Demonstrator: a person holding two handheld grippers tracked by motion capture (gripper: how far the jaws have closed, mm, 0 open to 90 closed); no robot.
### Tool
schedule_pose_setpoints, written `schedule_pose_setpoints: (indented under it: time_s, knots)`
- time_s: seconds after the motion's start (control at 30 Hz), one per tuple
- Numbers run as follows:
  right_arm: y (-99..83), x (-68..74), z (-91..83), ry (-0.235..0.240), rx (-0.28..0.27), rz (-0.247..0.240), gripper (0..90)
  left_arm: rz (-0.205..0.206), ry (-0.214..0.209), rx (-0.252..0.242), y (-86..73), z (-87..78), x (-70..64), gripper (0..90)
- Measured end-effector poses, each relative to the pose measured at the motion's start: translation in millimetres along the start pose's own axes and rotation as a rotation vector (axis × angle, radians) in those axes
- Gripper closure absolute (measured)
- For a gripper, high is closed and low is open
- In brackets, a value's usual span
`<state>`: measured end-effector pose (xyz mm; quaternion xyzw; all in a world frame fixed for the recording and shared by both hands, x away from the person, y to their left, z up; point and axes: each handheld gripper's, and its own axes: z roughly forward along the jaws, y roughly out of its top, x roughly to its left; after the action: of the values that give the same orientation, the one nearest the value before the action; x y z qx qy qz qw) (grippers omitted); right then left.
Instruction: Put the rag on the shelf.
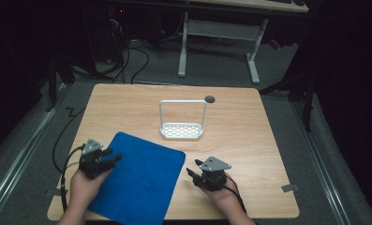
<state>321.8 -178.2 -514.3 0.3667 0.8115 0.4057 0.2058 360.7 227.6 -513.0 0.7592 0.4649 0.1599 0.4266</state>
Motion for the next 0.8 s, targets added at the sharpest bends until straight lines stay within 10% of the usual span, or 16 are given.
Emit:
schedule_pose_setpoints:
  time_s: [0.17, 0.8]
  knots:
    - [-1.4, -14.7, 2.1, -0.01, -0.008, 0.092, 53.1, -0.066, -0.051, -0.003, -2.8, 0.4, 5.9, 57.7]
    - [3.5, 7.0, 8.7, 0.051, 0.001, 0.017, 59.1, 0.01, -0.022, 0.014, -6.0, 0.2, 8.0, 63.7]
